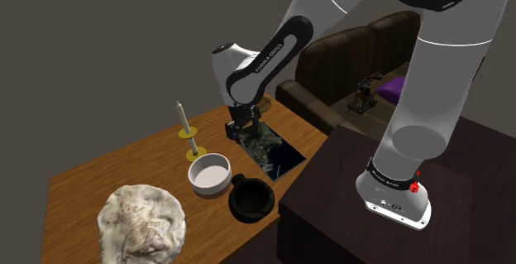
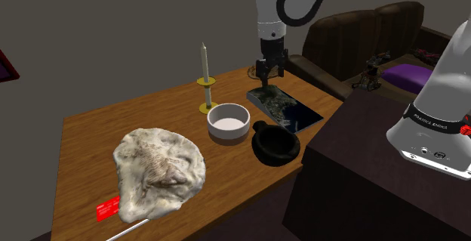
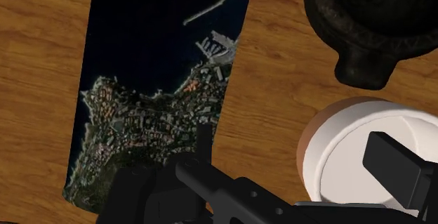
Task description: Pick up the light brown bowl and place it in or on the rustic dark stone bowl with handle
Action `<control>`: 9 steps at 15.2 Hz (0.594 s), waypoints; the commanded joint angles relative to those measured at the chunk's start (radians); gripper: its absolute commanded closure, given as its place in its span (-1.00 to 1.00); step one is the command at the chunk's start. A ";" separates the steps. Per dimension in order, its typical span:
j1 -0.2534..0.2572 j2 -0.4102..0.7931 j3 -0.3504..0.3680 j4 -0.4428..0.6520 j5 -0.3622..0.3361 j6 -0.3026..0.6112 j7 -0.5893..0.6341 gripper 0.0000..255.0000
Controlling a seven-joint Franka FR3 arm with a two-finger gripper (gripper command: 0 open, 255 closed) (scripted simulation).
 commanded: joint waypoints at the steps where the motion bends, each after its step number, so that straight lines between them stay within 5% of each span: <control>1: 0.010 0.084 -0.002 0.052 -0.031 0.034 0.030 -1.00; 9: 0.087 0.399 -0.037 0.305 -0.126 0.103 0.127 -1.00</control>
